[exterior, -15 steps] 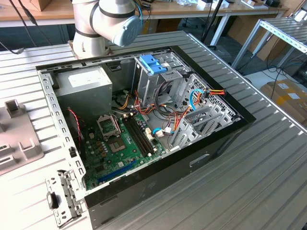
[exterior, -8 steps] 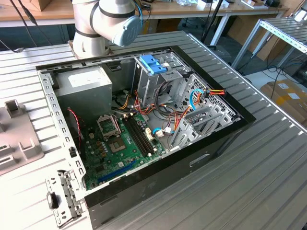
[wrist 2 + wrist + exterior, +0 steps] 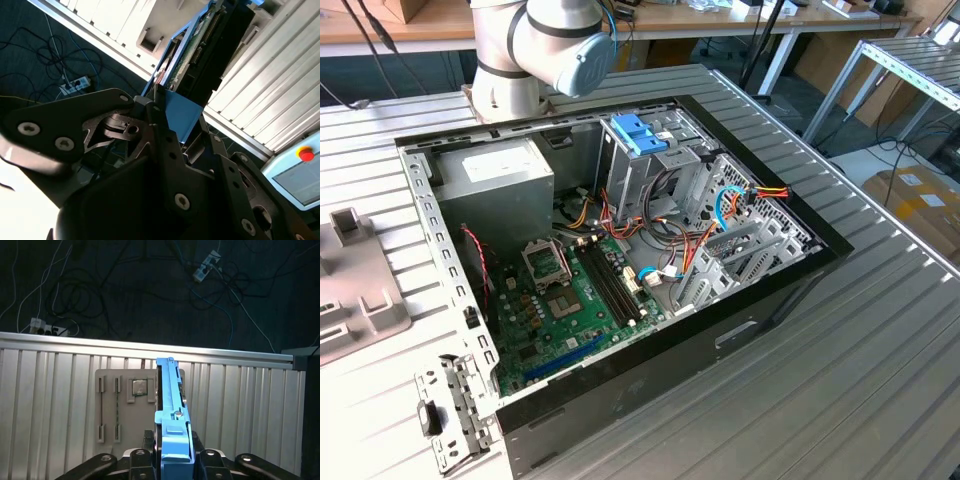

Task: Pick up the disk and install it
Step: 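Pick up the disk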

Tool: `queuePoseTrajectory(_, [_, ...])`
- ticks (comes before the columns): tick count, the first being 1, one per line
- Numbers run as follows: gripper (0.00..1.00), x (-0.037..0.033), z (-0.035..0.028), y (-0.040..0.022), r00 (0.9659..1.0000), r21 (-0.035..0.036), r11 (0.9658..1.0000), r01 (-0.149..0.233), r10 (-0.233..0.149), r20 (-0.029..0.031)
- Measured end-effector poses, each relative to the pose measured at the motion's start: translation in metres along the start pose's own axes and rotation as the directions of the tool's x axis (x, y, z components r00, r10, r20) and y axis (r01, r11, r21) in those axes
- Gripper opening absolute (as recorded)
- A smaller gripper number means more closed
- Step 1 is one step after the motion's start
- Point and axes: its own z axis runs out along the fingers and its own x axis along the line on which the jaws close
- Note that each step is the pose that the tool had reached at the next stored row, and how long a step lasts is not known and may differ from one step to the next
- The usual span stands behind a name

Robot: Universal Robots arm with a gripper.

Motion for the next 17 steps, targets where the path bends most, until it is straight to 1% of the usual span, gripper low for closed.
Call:
queuePoseTrajectory(2, [0.37,0.0001,-0.0001,-0.0017,1.0,0.0,1.0,0.0,0.0,-0.0002])
queuePoseTrajectory(17, [0.37,0.0014,-0.0008,-0.0205,1.0,-0.0001,1.0,0.0,0.0,-0.0011])
